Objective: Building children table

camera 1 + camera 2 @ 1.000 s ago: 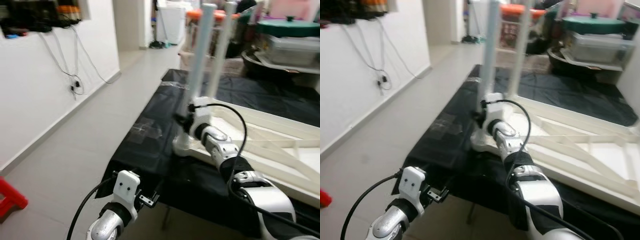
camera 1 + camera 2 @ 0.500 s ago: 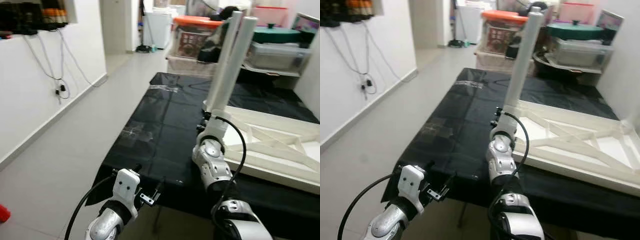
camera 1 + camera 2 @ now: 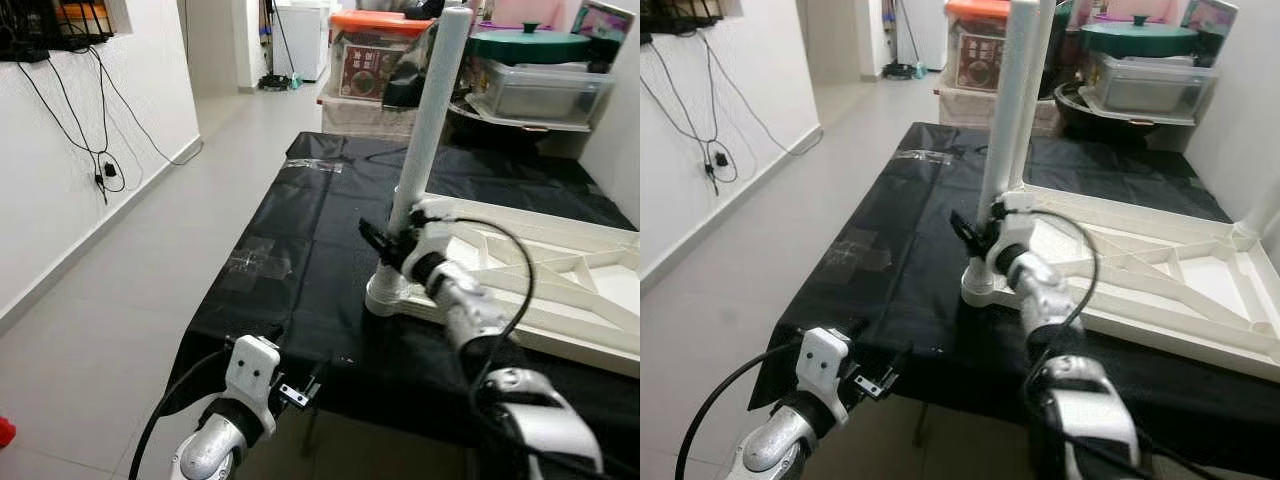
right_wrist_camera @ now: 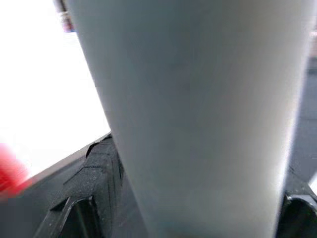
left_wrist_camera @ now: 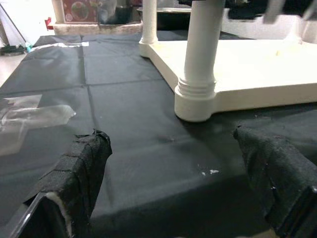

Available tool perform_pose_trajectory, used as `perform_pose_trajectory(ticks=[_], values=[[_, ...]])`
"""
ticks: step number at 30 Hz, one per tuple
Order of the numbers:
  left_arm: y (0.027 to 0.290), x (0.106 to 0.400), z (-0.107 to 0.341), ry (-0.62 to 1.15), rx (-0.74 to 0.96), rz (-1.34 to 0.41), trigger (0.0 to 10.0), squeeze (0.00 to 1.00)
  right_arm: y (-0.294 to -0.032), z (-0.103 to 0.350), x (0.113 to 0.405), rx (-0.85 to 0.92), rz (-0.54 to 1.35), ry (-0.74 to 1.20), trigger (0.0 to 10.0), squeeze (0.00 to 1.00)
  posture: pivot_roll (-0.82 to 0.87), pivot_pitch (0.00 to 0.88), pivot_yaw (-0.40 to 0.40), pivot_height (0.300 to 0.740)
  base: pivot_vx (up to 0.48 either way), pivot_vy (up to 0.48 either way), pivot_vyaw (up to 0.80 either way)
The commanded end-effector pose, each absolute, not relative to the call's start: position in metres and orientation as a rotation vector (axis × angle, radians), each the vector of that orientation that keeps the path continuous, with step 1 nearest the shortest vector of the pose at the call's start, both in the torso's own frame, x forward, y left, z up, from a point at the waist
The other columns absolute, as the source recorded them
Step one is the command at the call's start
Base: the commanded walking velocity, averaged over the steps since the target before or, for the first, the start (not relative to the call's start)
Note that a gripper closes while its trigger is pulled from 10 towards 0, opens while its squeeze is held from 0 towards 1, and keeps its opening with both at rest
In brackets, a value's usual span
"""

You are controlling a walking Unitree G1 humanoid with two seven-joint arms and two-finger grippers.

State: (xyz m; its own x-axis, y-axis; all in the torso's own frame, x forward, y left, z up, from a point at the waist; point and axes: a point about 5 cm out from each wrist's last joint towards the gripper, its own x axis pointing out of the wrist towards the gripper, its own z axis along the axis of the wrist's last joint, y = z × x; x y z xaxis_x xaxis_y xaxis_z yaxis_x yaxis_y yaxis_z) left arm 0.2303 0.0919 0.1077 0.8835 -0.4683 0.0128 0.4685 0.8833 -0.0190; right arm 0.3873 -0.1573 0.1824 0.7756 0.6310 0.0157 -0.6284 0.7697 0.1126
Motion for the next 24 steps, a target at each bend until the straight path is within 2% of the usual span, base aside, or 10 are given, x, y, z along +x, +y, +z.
perform_pose_trajectory(ticks=[1,5,10,11,14,15,18,20,22,24], values=[[0.092,0.230,0.103,0.013,-0.022,-0.492,10.0,0.00,-0.133,0.174,0.379,0.090,0.959,0.089,10.0,0.00,0.13,0.000,-0.057,0.740,0.000,0.000,0.00],[0.092,0.229,0.103,0.011,-0.022,-0.488,10.0,0.00,-0.112,0.170,0.370,-0.022,1.240,0.191,10.0,0.00,0.14,0.000,-0.065,0.740,0.000,0.000,0.00],[0.092,0.228,0.103,0.011,-0.022,-0.485,10.0,0.00,-0.100,0.168,0.368,-0.066,1.328,0.240,10.0,0.00,0.14,0.000,-0.069,0.740,0.000,0.000,0.00],[0.092,0.228,0.103,0.011,-0.023,-0.485,10.0,0.00,-0.095,0.167,0.367,-0.089,1.350,0.252,3.9,0.00,0.15,0.000,-0.068,0.740,0.000,0.000,0.00],[0.092,0.228,0.103,0.011,-0.023,-0.485,10.0,0.00,-0.094,0.167,0.367,-0.093,1.358,0.255,3.9,0.00,0.15,0.000,-0.068,0.740,0.000,0.000,0.00],[0.092,0.227,0.103,0.013,-0.024,-0.486,10.0,0.00,-0.091,0.167,0.374,-0.121,1.214,0.210,0.0,0.00,0.14,0.000,-0.068,0.740,0.000,0.000,0.00],[0.092,0.226,0.102,0.016,-0.025,-0.487,10.0,0.00,-0.092,0.169,0.385,-0.120,0.967,0.157,0.0,0.00,0.14,0.000,-0.068,0.740,0.000,0.000,0.00],[0.092,0.226,0.102,0.019,-0.026,-0.491,10.0,0.00,-0.104,0.167,0.395,-0.094,0.684,0.141,0.0,0.00,0.13,0.000,-0.060,0.740,0.000,0.000,0.00],[0.092,0.226,0.101,0.020,-0.026,-0.492,10.0,0.00,-0.110,0.166,0.397,-0.086,0.594,0.140,0.0,0.00,0.13,0.000,-0.060,0.740,0.000,0.000,0.00],[0.091,0.226,0.100,0.026,-0.027,-0.501,10.0,0.00,-0.146,0.159,0.401,-0.019,0.100,0.140,0.0,0.00,0.12,0.000,-0.049,0.740,0.000,0.000,0.00]])
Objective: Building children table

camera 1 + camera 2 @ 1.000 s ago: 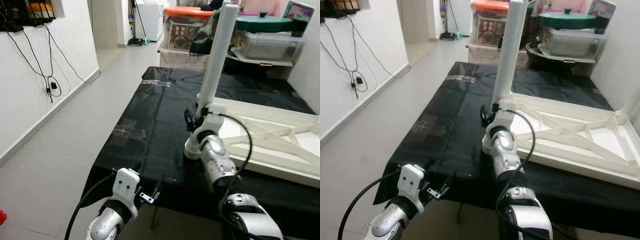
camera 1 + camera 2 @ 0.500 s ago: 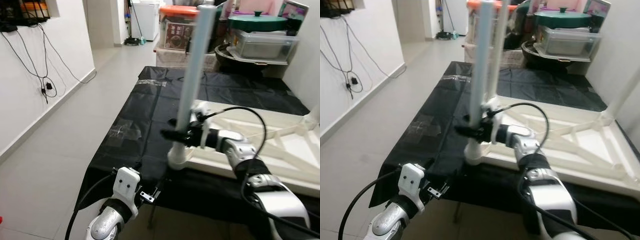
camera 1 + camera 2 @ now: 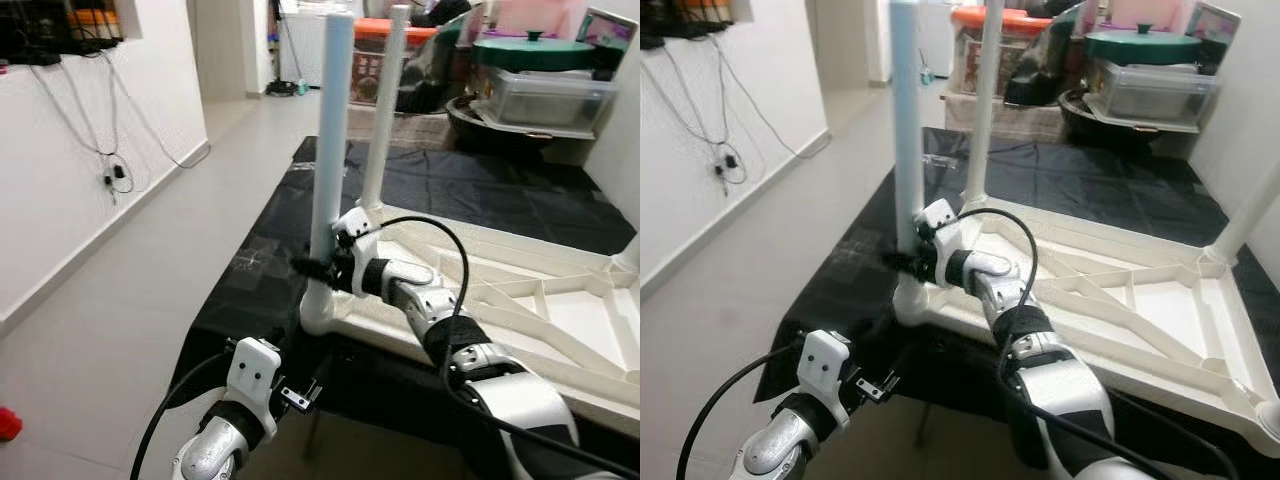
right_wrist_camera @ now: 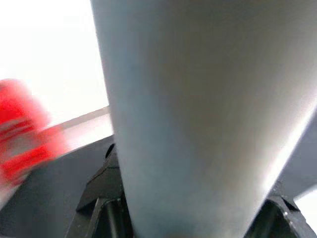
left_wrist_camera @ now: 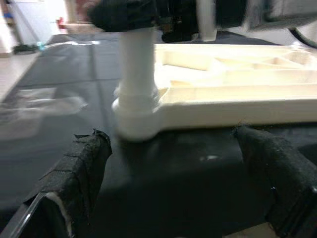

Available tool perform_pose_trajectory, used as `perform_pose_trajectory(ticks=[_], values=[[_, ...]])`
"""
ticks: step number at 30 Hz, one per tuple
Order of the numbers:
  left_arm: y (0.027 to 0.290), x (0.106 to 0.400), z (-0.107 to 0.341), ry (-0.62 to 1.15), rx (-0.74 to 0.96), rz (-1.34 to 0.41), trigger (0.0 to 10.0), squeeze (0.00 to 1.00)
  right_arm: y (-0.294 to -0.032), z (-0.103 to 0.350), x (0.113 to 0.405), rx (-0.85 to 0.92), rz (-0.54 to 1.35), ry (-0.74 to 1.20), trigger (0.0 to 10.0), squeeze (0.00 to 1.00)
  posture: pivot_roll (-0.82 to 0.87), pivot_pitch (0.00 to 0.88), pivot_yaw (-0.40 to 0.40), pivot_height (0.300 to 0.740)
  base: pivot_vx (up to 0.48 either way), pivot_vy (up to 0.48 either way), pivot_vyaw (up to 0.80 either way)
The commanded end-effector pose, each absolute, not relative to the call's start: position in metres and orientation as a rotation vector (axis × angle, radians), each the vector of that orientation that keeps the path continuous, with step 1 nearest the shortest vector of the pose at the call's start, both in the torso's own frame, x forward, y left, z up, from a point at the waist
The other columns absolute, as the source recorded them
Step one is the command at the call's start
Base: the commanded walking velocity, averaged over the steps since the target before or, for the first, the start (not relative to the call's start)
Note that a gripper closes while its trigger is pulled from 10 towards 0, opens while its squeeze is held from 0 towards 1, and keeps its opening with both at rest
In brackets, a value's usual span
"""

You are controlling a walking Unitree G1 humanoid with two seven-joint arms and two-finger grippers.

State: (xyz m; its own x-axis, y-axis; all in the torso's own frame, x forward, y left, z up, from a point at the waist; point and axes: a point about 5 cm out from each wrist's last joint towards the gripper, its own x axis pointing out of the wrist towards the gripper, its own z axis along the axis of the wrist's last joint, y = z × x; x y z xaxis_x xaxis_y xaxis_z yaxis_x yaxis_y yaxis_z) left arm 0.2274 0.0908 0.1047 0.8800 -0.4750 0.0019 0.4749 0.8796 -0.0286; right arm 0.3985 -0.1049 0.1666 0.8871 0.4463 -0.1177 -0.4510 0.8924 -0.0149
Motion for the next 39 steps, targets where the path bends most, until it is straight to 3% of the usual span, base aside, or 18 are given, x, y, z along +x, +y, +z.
perform_pose_trajectory(ticks=[1,5,8,12,13,15,16,19,20,23,28,29,30,32,34,39], values=[[0.091,0.226,0.100,0.028,-0.027,-0.504,10.0,0.00,-0.156,0.157,0.399,-0.003,-0.024,0.145,0.0,0.00,0.12,0.000,-0.049,0.740,0.000,0.000,0.00],[0.091,0.226,0.100,0.030,-0.024,-0.510,10.0,0.00,-0.162,0.146,0.381,0.067,-0.312,0.115,0.0,0.00,0.12,0.000,-0.044,0.740,0.000,0.000,0.00],[0.091,0.226,0.099,0.030,-0.023,-0.510,10.0,0.00,-0.161,0.143,0.374,0.095,-0.372,0.116,0.0,0.00,0.12,0.000,-0.045,0.740,0.000,0.000,0.00],[0.090,0.226,0.099,0.030,-0.022,-0.511,10.0,0.00,-0.122,0.143,0.368,0.206,-0.323,0.083,0.0,0.00,0.12,0.000,-0.050,0.740,0.000,0.000,0.00],[0.090,0.226,0.099,0.030,-0.023,-0.510,10.0,0.00,-0.111,0.146,0.370,0.238,-0.233,0.063,10.0,0.83,0.12,0.000,-0.051,0.740,0.000,0.000,0.00],[0.090,0.226,0.099,0.030,-0.023,-0.509,10.0,0.00,-0.104,0.147,0.371,0.255,-0.176,0.051,10.0,0.83,0.12,0.000,-0.051,0.740,0.000,0.000,0.00],[0.090,0.226,0.099,0.030,-0.024,-0.508,10.0,0.00,-0.099,0.154,0.372,0.235,-0.111,-0.003,10.0,1.00,0.12,0.000,-0.051,0.740,0.000,0.000,0.00],[0.090,0.226,0.099,0.030,-0.024,-0.507,10.0,0.00,-0.097,0.159,0.373,0.216,-0.072,-0.041,10.0,1.00,0.12,0.000,-0.051,0.740,0.000,0.000,0.00],[0.090,0.226,0.099,0.030,-0.025,-0.506,10.0,0.00,-0.102,0.165,0.377,0.232,-0.009,-0.069,10.0,0.00,0.12,0.000,-0.052,0.740,0.000,0.000,0.00],[0.090,0.227,0.100,0.029,-0.027,-0.506,10.0,0.00,-0.116,0.176,0.385,0.305,0.155,-0.091,10.0,0.00,0.12,0.000,-0.052,0.740,0.000,0.000,0.00],[0.090,0.228,0.100,0.029,-0.029,-0.510,10.0,0.00,-0.125,0.187,0.387,0.239,0.677,-0.016,10.0,0.00,0.11,0.000,-0.051,0.740,0.000,0.000,0.00],[0.090,0.228,0.100,0.029,-0.029,-0.510,10.0,0.00,-0.125,0.187,0.387,0.239,0.677,-0.016,10.0,0.00,0.11,0.000,-0.051,0.740,0.000,0.000,0.00],[0.090,0.228,0.100,0.030,-0.030,-0.512,10.0,0.00,-0.122,0.187,0.381,0.178,0.947,0.044,10.0,0.00,0.11,0.000,-0.050,0.740,0.000,0.000,0.00],[0.090,0.228,0.100,0.030,-0.030,-0.512,10.0,0.00,-0.122,0.187,0.381,0.178,0.947,0.044,10.0,0.00,0.11,0.000,-0.050,0.740,0.000,0.000,0.00],[0.090,0.228,0.100,0.028,-0.029,-0.510,10.0,0.00,-0.110,0.183,0.374,0.097,1.170,0.115,10.0,0.00,0.14,0.000,-0.064,0.740,0.000,0.000,0.00],[0.091,0.227,0.101,0.025,-0.026,-0.493,10.0,0.00,-0.086,0.173,0.367,0.025,1.360,0.218,10.0,0.00,0.15,0.000,-0.072,0.740,0.000,0.000,0.00]])
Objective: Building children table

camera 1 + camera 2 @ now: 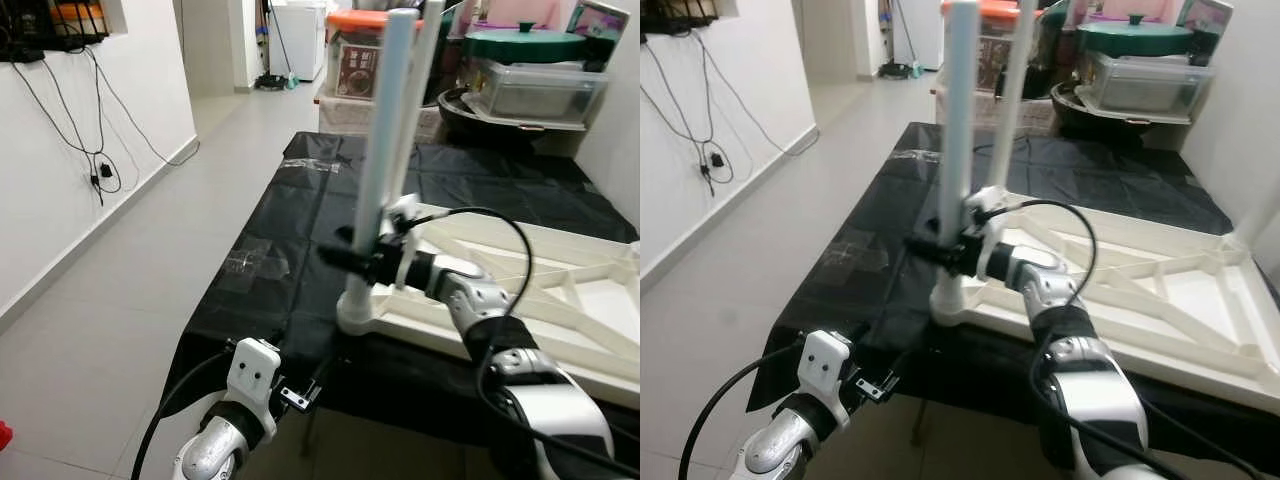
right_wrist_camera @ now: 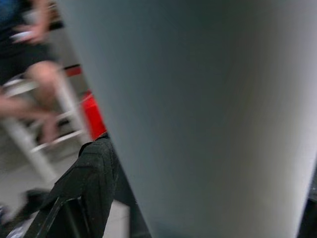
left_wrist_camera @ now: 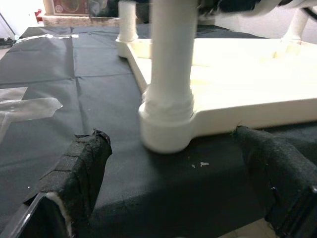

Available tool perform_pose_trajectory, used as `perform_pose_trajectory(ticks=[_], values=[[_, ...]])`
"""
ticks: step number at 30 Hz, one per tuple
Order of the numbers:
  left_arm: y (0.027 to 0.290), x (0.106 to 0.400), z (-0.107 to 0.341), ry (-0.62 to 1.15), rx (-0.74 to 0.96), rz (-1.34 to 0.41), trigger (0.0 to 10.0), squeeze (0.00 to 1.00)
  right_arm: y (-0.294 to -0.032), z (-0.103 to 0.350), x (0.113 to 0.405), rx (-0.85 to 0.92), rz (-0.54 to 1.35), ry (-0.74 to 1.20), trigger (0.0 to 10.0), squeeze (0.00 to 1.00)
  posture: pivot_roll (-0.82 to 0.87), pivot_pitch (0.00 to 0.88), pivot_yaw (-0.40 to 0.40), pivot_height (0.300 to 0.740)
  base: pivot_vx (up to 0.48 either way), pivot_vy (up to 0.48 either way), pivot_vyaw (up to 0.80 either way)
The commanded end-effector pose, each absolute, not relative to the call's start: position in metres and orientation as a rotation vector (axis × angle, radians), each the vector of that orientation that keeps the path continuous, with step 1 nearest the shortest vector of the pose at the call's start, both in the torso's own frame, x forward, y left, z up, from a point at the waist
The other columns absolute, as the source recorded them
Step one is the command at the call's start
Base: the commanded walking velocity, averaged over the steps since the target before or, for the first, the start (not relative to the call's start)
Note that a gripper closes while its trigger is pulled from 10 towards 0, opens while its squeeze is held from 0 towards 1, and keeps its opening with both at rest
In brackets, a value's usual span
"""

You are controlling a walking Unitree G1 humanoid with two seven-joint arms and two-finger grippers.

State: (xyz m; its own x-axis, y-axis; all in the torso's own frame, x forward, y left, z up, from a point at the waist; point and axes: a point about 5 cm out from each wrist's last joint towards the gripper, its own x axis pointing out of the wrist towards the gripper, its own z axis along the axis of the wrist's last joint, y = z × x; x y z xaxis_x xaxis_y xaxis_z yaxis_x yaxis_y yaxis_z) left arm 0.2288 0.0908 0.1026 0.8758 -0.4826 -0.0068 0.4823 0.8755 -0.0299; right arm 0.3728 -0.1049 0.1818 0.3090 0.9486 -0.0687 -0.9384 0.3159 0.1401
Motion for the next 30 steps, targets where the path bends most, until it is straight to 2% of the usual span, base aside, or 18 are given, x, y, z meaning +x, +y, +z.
perform_pose_trajectory(ticks=[1,2,3,7,10,11,12,13,15,16,19,21,22,24,30], values=[[0.091,0.227,0.101,0.024,-0.026,-0.493,10.0,0.00,-0.083,0.171,0.365,0.007,1.377,0.234,4.9,0.00,0.15,0.000,-0.072,0.740,0.000,0.000,0.00],[0.091,0.227,0.101,0.024,-0.026,-0.493,10.0,0.00,-0.083,0.171,0.365,0.007,1.377,0.234,4.9,0.00,0.15,0.000,-0.072,0.740,0.000,0.000,0.00],[0.091,0.226,0.101,0.024,-0.026,-0.492,10.0,0.00,-0.079,0.168,0.366,-0.019,1.359,0.239,0.0,0.00,0.15,0.000,-0.074,0.740,0.000,0.000,0.00],[0.091,0.226,0.102,0.025,-0.029,-0.491,10.0,0.00,-0.074,0.166,0.374,-0.075,1.155,0.179,0.0,0.00,0.15,0.000,-0.070,0.740,0.000,0.000,0.00],[0.091,0.226,0.102,0.025,-0.030,-0.492,10.0,0.00,-0.075,0.166,0.376,-0.086,1.114,0.167,0.0,0.00,0.15,0.000,-0.070,0.740,0.000,0.000,0.00],[0.091,0.226,0.102,0.026,-0.031,-0.492,10.0,0.00,-0.081,0.166,0.385,-0.085,0.932,0.153,0.0,0.00,0.14,0.000,-0.068,0.740,0.000,0.000,0.00],[0.091,0.226,0.102,0.026,-0.031,-0.492,10.0,0.00,-0.081,0.166,0.385,-0.085,0.932,0.153,0.0,0.00,0.14,0.000,-0.068,0.740,0.000,0.000,0.00],[0.091,0.226,0.102,0.027,-0.033,-0.493,10.0,0.00,-0.094,0.166,0.395,-0.075,0.674,0.156,0.0,0.00,0.14,0.000,-0.063,0.740,0.000,0.000,0.00],[0.091,0.226,0.102,0.027,-0.033,-0.493,10.0,0.00,-0.094,0.166,0.395,-0.075,0.674,0.156,0.0,0.00,0.14,0.000,-0.063,0.740,0.000,0.000,0.00],[0.091,0.227,0.101,0.029,-0.035,-0.496,10.0,0.00,-0.136,0.161,0.403,-0.022,0.106,0.157,0.0,0.00,0.12,0.000,-0.056,0.740,0.000,0.000,0.00],[0.091,0.227,0.101,0.029,-0.035,-0.496,10.0,0.00,-0.136,0.161,0.403,-0.022,0.106,0.157,0.0,0.00,0.12,0.000,-0.056,0.740,0.000,0.000,0.00],[0.091,0.227,0.101,0.031,-0.036,-0.502,10.0,0.00,-0.153,0.151,0.389,0.084,-0.247,0.138,0.0,0.00,0.12,0.000,-0.048,0.740,0.000,0.000,0.00],[0.091,0.227,0.101,0.031,-0.036,-0.502,10.0,0.00,-0.153,0.151,0.389,0.084,-0.247,0.138,0.0,0.00,0.12,0.000,-0.048,0.740,0.000,0.000,0.00],[0.090,0.228,0.101,0.031,-0.036,-0.505,10.0,0.00,-0.149,0.144,0.375,0.144,-0.378,0.130,0.0,0.00,0.12,0.000,-0.047,0.740,0.000,0.000,0.00],[0.090,0.228,0.101,0.031,-0.035,-0.505,10.0,0.00,-0.137,0.141,0.368,0.169,-0.400,0.126,0.0,0.00,0.12,0.000,-0.049,0.740,0.000,0.000,0.00]])
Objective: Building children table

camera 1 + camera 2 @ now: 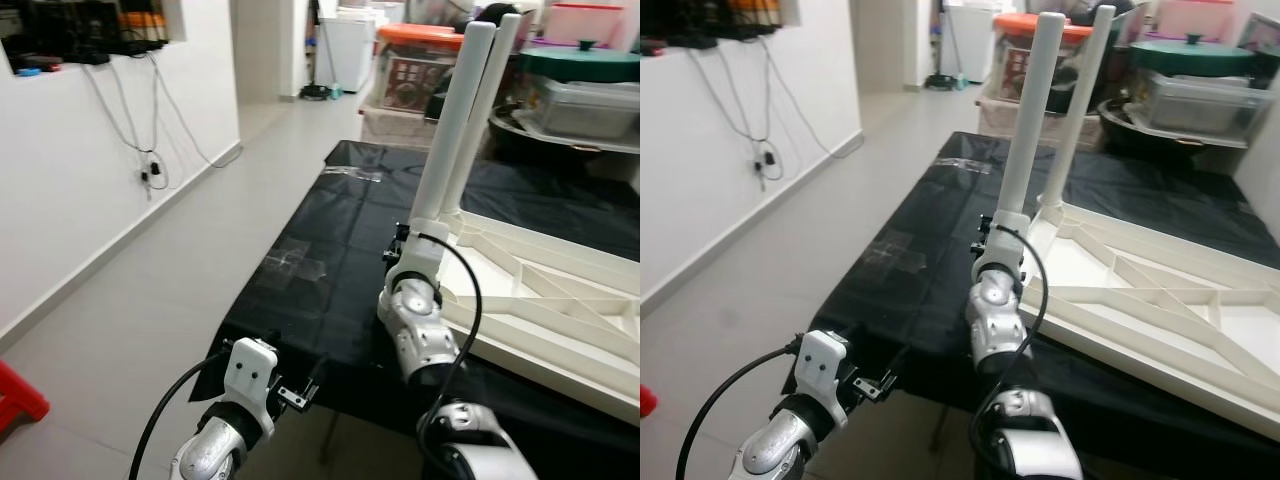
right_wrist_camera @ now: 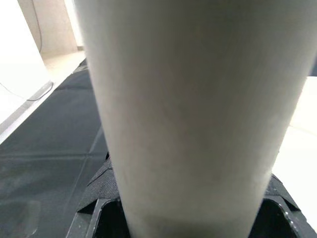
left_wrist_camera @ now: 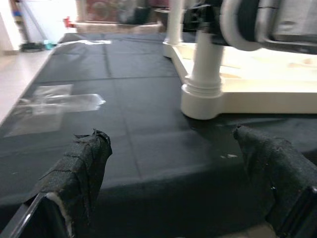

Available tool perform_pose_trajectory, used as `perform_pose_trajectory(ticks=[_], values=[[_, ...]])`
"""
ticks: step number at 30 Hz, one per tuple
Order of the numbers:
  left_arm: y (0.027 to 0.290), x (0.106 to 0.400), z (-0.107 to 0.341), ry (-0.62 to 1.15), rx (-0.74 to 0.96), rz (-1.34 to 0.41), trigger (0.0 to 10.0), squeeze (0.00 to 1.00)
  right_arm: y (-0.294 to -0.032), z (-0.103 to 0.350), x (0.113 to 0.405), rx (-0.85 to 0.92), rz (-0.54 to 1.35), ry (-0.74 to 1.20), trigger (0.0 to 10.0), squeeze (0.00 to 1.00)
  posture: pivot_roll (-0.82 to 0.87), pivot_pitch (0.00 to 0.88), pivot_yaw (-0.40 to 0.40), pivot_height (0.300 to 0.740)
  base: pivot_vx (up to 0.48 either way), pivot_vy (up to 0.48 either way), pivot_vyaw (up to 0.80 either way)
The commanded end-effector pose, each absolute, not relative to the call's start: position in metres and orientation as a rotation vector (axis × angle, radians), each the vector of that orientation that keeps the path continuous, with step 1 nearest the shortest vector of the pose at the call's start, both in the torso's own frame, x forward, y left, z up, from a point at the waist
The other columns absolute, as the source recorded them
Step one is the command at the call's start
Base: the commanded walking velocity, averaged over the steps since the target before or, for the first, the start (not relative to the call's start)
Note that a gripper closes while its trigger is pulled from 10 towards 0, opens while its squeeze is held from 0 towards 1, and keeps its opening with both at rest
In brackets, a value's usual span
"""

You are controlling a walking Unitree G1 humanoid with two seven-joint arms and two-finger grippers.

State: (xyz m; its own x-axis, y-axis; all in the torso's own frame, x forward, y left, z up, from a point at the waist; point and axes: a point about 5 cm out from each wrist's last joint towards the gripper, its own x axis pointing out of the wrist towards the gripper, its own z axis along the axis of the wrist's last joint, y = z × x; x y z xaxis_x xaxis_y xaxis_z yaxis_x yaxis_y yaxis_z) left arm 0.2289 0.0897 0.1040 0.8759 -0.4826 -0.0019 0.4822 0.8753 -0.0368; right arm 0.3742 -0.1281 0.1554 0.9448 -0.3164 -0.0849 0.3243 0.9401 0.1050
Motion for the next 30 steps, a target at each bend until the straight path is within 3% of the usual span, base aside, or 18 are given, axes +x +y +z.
perform_pose_trajectory(ticks=[1,3,4,5,6,7,9,10,12,16,20,29,30], values=[[0.090,0.228,0.101,0.030,-0.035,-0.502,10.0,0.00,-0.116,0.140,0.368,0.224,-0.269,0.104,10.0,0.00,0.12,0.000,-0.054,0.740,0.000,0.000,0.00],[0.091,0.228,0.101,0.029,-0.034,-0.500,10.0,0.00,-0.102,0.140,0.367,0.242,-0.179,0.079,10.0,0.02,0.12,0.000,-0.054,0.740,0.000,0.000,0.00],[0.090,0.228,0.101,0.029,-0.035,-0.499,10.0,0.00,-0.094,0.143,0.368,0.224,-0.120,0.039,10.0,1.00,0.12,0.000,-0.052,0.740,0.000,0.000,0.00],[0.090,0.228,0.101,0.029,-0.035,-0.499,10.0,0.00,-0.095,0.145,0.370,0.206,-0.086,0.003,10.0,0.73,0.12,0.000,-0.054,0.740,0.000,0.000,0.00],[0.090,0.228,0.101,0.029,-0.035,-0.499,10.0,0.00,-0.095,0.145,0.370,0.206,-0.086,0.003,10.0,0.73,0.12,0.000,-0.054,0.740,0.000,0.000,0.00],[0.090,0.228,0.101,0.029,-0.035,-0.499,10.0,0.00,-0.100,0.148,0.373,0.195,-0.061,-0.028,10.0,0.00,0.12,0.000,-0.054,0.740,0.000,0.000,0.00],[0.090,0.228,0.101,0.029,-0.035,-0.499,10.0,0.00,-0.106,0.157,0.378,0.239,0.112,-0.052,10.0,0.00,0.12,0.000,-0.051,0.740,0.000,0.000,0.00],[0.090,0.228,0.101,0.029,-0.035,-0.499,10.0,0.00,-0.106,0.157,0.378,0.239,0.112,-0.052,10.0,0.00,0.12,0.000,-0.051,0.740,0.000,0.000,0.00],[0.090,0.229,0.101,0.029,-0.035,-0.502,10.0,0.00,-0.111,0.165,0.382,0.258,0.381,-0.033,10.0,0.00,0.12,0.000,-0.048,0.740,0.000,0.000,0.00],[0.090,0.229,0.100,0.030,-0.036,-0.504,10.0,0.00,-0.113,0.169,0.382,0.269,0.541,-0.009,10.0,0.00,0.12,0.000,-0.048,0.740,0.000,0.000,0.00],[0.090,0.229,0.099,0.031,-0.032,-0.510,10.0,0.00,-0.102,0.175,0.373,0.057,1.096,0.125,10.0,0.00,0.13,0.000,-0.063,0.740,0.000,0.000,0.00],[0.089,0.226,0.099,0.031,-0.024,-0.507,10.0,0.00,-0.070,0.176,0.367,-0.080,1.375,0.211,10.0,0.00,0.16,0.000,-0.079,0.740,0.000,0.000,0.00],[0.089,0.226,0.098,0.031,-0.024,-0.507,10.0,0.00,-0.068,0.177,0.367,-0.081,1.385,0.212,6.2,0.00,0.16,0.000,-0.081,0.740,0.000,0.000,0.00]])
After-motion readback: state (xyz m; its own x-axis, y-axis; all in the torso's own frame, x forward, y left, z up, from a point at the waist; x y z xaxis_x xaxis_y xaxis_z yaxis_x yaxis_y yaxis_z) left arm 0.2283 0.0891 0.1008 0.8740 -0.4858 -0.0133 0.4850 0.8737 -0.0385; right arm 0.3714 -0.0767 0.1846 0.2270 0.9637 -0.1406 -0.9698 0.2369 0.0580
